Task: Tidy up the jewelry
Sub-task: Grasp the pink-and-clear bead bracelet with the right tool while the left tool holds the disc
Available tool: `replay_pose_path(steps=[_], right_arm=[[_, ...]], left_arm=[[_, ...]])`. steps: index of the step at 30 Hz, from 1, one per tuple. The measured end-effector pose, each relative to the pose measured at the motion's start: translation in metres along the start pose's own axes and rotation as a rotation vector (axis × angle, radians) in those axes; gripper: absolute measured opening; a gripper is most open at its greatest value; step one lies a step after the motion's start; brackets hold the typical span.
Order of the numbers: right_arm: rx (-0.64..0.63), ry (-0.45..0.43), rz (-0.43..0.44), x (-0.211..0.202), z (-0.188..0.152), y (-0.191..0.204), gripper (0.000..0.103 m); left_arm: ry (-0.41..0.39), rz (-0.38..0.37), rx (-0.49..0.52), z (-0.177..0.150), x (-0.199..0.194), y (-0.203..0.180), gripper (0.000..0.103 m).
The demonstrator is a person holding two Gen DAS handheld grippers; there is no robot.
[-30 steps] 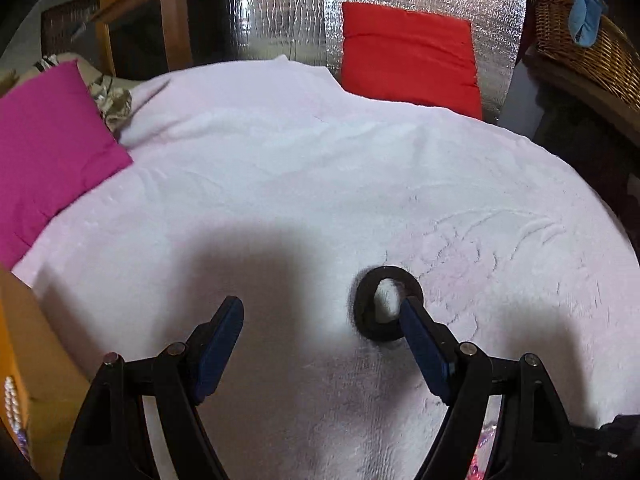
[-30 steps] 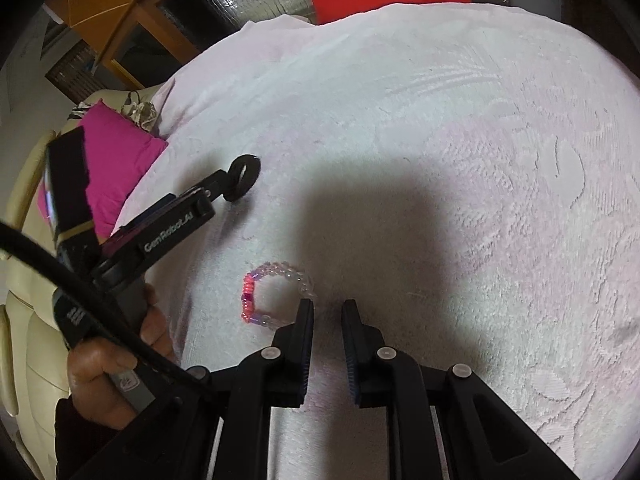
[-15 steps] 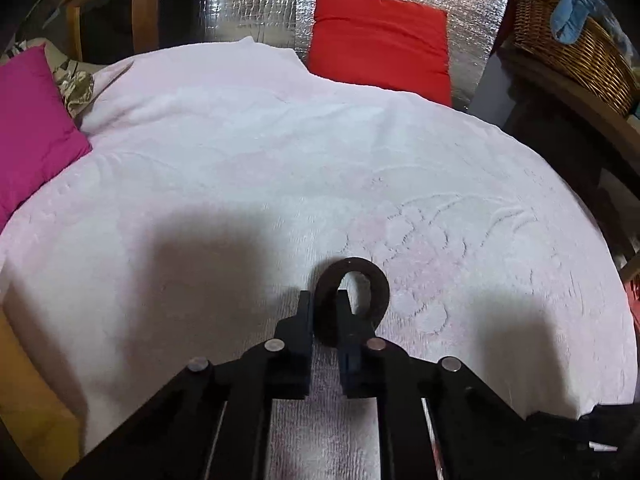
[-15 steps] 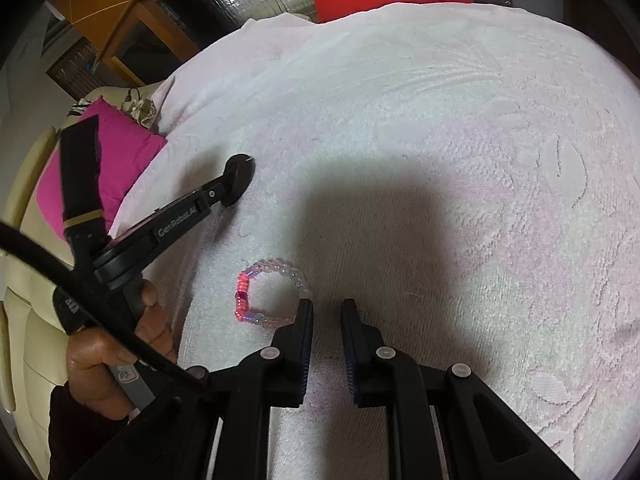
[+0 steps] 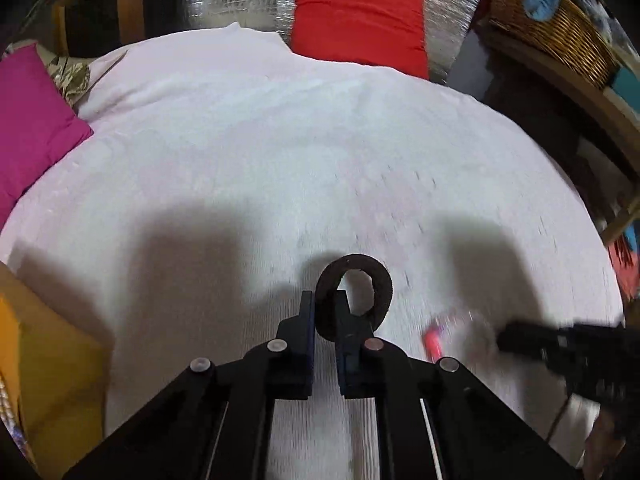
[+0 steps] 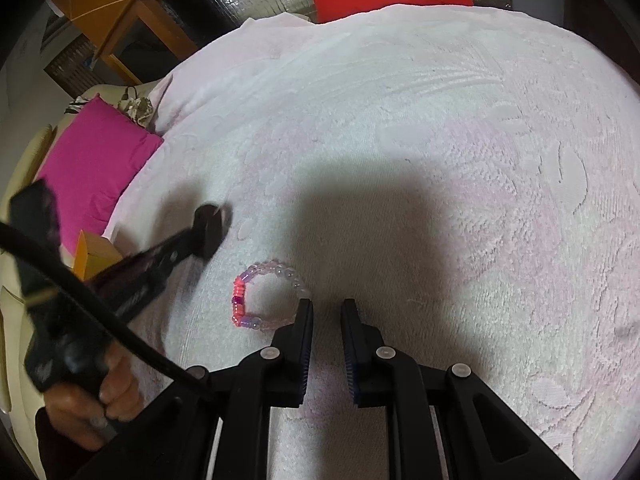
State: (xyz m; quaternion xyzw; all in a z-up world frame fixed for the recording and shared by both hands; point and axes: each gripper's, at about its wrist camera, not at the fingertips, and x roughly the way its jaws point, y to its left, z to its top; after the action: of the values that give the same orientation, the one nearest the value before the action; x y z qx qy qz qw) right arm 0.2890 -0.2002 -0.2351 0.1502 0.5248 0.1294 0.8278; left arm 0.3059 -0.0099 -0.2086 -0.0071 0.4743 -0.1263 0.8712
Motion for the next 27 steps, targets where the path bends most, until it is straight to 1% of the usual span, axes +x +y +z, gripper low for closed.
replay_pose_path(steps=[4,8,9,10,11,12,15,18,20,22,23,26,27], right_arm=[[0.008,-0.002,0.003,0.001,0.001,-0.001,0.018],[0.020,-0.006,0.013,-0.001,0.001,-0.003,0.018],[0.019,-0.007,0.013,-0.001,0.001,-0.003,0.018],[0.015,-0.012,0.016,-0.001,0.001,-0.002,0.019],[0.011,-0.016,0.020,-0.003,0.001,-0.003,0.020],[0.005,-0.021,0.024,-0.004,0.001,-0.001,0.019],[-0.020,-0.027,0.033,-0.004,0.001,0.005,0.019],[-0.041,-0.022,0.024,0.001,0.001,0.010,0.019],[-0.053,-0.022,0.022,0.004,0.002,0.013,0.025],[-0.062,-0.028,0.036,0.004,0.002,0.015,0.035],[-0.075,-0.037,0.037,0.003,0.001,0.018,0.037],[-0.126,-0.066,0.001,0.006,-0.002,0.026,0.037],[-0.143,-0.075,-0.024,0.008,-0.004,0.028,0.032]], left_arm=[[0.015,0.023,0.031,-0.012,-0.010,0.001,0.010],[0.014,0.060,0.049,-0.013,-0.011,0.008,0.012],[0.018,0.067,0.058,-0.014,-0.011,0.009,0.016],[0.019,0.074,0.066,-0.014,-0.010,0.010,0.025],[0.018,0.080,0.075,-0.013,-0.010,0.011,0.029],[0.013,0.091,0.092,-0.013,-0.011,0.010,0.036],[0.000,0.090,0.115,-0.013,-0.014,0.009,0.043],[0.007,0.086,0.125,-0.013,-0.012,0.012,0.057],[0.007,0.084,0.141,-0.015,-0.012,0.010,0.058],[-0.010,0.077,0.159,-0.016,-0.015,0.010,0.059],[-0.014,0.078,0.166,-0.017,-0.017,0.009,0.060],[-0.005,0.077,0.183,-0.019,-0.013,0.008,0.060],[-0.005,0.080,0.187,-0.019,-0.011,0.008,0.060]])
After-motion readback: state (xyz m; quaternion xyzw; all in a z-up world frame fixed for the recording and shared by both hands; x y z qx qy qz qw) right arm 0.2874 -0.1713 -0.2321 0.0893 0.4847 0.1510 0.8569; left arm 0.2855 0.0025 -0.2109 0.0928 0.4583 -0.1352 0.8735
